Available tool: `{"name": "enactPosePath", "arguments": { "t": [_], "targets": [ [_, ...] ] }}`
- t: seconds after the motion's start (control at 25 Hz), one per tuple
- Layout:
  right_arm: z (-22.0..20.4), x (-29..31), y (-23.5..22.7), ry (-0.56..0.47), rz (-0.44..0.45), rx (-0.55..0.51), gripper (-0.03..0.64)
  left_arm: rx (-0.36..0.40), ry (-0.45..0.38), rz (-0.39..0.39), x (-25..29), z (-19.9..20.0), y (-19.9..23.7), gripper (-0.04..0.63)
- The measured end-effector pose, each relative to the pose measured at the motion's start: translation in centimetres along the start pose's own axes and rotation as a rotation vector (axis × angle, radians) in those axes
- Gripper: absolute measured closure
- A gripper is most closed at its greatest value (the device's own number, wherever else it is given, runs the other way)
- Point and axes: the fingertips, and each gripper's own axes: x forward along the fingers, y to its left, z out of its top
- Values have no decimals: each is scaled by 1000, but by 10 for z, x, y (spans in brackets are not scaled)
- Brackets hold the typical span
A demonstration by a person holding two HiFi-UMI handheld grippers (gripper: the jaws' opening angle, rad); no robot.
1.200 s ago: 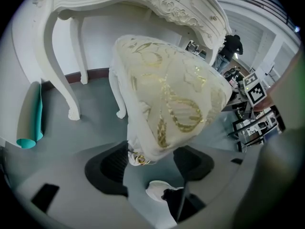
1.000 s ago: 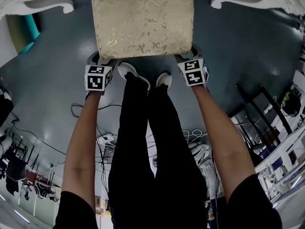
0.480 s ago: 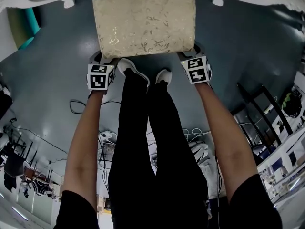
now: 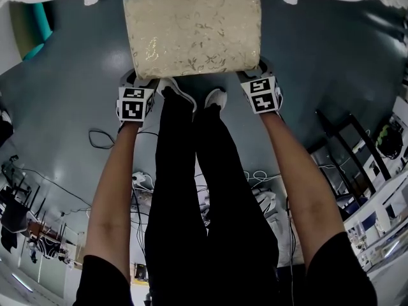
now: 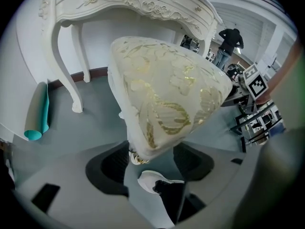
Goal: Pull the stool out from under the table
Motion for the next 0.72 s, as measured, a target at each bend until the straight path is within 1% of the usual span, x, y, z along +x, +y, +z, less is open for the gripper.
{"name": "enactPosePath", "arguments": {
  "t": [0.28,0.44,0.56,0.72],
  "targets": [
    [-9,-4,1,32,24,-30,330,-19,30,4,-2,-14,-11,295],
    [-10,6,1,39,33,-30,330,-55,28,12,6,-17,-7,296],
    [-23,0,6,39,35,-20,330,-45,24,18,3,-24,-14,295],
    [-30,-14,9,34,33,-17,330,-33,33,7,-8,-28,-25,295]
  ]
}}
